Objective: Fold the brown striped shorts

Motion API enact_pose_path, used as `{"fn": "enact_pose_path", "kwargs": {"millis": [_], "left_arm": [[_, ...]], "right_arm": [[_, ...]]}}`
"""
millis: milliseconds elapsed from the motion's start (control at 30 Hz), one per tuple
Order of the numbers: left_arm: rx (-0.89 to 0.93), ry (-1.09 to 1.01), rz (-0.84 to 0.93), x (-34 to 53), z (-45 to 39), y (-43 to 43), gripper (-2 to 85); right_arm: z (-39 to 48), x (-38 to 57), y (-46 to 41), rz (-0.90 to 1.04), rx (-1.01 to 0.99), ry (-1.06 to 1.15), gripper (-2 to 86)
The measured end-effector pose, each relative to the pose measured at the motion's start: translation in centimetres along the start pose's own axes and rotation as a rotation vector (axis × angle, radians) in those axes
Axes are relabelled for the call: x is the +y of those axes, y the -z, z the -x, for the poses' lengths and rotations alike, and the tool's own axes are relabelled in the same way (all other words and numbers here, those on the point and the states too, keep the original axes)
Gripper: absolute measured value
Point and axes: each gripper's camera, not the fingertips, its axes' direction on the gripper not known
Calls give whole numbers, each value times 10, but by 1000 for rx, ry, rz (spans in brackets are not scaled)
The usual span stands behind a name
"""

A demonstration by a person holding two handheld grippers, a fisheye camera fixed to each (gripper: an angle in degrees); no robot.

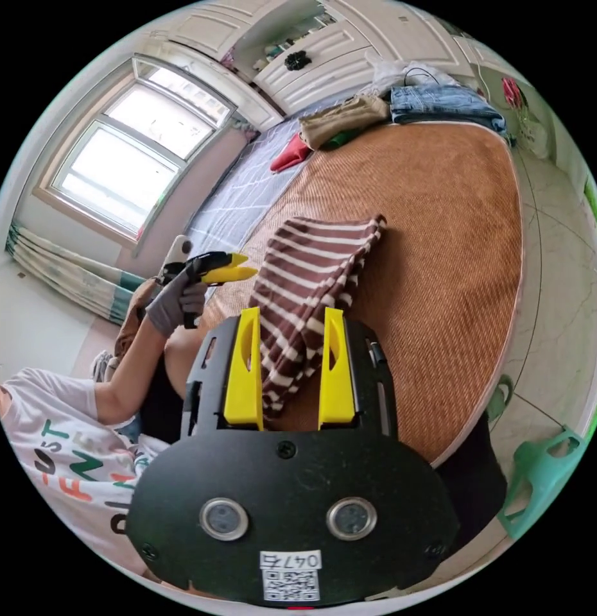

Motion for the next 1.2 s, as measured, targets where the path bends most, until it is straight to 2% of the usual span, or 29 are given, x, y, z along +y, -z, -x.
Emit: {"fn": "enact_pose_path", "kwargs": {"millis": [67,167,267,467,600,733,800,833,933,1000,1100,1200], "left_arm": [[-67,-17,50,-10,2,-14,132],[-146,-49,127,-20,6,-36,133],[-129,-22,105,-19,27,-38,119],[108,38,117,-23,74,-45,109],[78,72,173,-27,100,-68,89],[177,132,154,-25,134,-69,38],[362,159,124,-24,152,-74,0],[392,157,113,-25,154,-73,-3],[464,67,-12,-35,143,-44,-8],[543,-123,-76,-64,98,-14,-10],[387,-414,-168,-86,16,29,-10],[317,-536,-156,-94,-5,34,-10]], "right_arm": [[-6,-11,-18,24,52,13,94],[-34,-15,-53,181,161,-21,77],[-66,-3,-49,158,55,-96,64],[-120,4,-62,131,-289,-188,65],[-153,1,-90,120,-463,-268,47],[-148,-7,-112,158,-502,-232,19],[-141,-13,-119,185,-527,-211,4],[-139,-14,-118,185,-533,-207,2],[-123,-29,-88,66,-603,-136,-2],[-96,-56,-46,-54,-645,8,-2],[-35,-91,10,-135,-525,288,-2],[21,-99,42,-127,-351,528,-1]]}}
